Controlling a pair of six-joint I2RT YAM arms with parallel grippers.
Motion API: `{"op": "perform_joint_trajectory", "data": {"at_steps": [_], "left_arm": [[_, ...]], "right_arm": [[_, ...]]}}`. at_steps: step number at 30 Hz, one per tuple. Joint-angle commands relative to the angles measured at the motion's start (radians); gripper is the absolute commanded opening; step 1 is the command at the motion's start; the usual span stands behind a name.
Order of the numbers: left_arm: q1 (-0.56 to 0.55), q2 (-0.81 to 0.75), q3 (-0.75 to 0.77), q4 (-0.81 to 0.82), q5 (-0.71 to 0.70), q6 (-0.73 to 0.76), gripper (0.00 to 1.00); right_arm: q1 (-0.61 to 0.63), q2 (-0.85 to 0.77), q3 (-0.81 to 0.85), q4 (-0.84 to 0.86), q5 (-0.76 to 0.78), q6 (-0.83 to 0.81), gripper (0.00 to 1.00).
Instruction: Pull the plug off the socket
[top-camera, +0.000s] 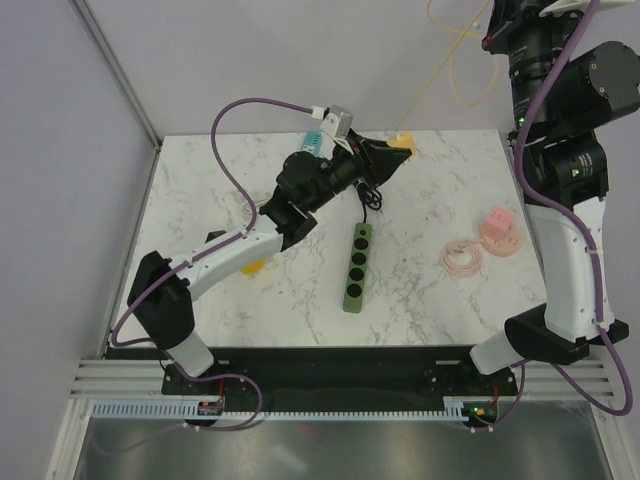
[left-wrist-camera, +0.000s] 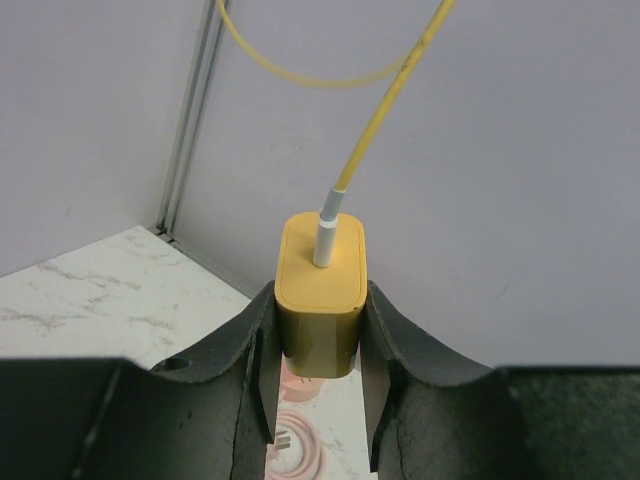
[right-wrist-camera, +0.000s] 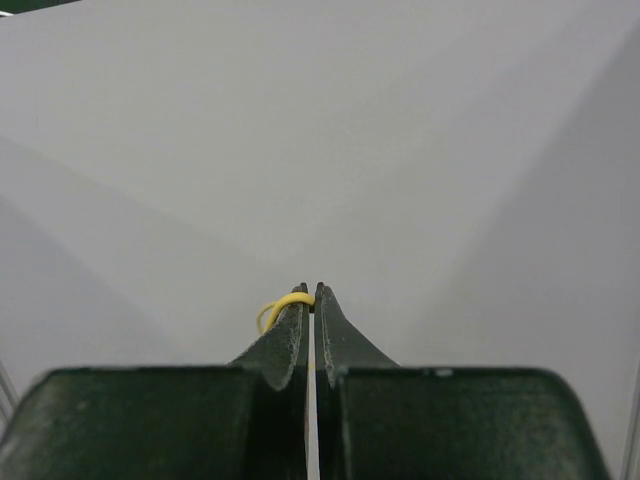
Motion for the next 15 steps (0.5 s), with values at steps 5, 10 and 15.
{"op": "perform_joint_trajectory", "data": {"at_steps": [5, 10, 15], "left_arm": [[-0.009, 0.042, -0.031, -0.199, -0.035, 0.006, 0.02], [-0.010, 0.089, -0.010, -0.199, -0.035, 0.009, 0.02], [-0.009, 0.237, 0.088, -0.248, -0.084, 0.098, 0.02]], "right_arm": [[-0.017, -0.144, -0.064, 0.298, 0.070, -0.047, 0.00], [-0.017, -0.230, -0.375, 0.352, 0.217, -0.083, 0.00], [-0.034, -0.278, -0.661, 0.427, 0.336, -0.048, 0.00]]}}
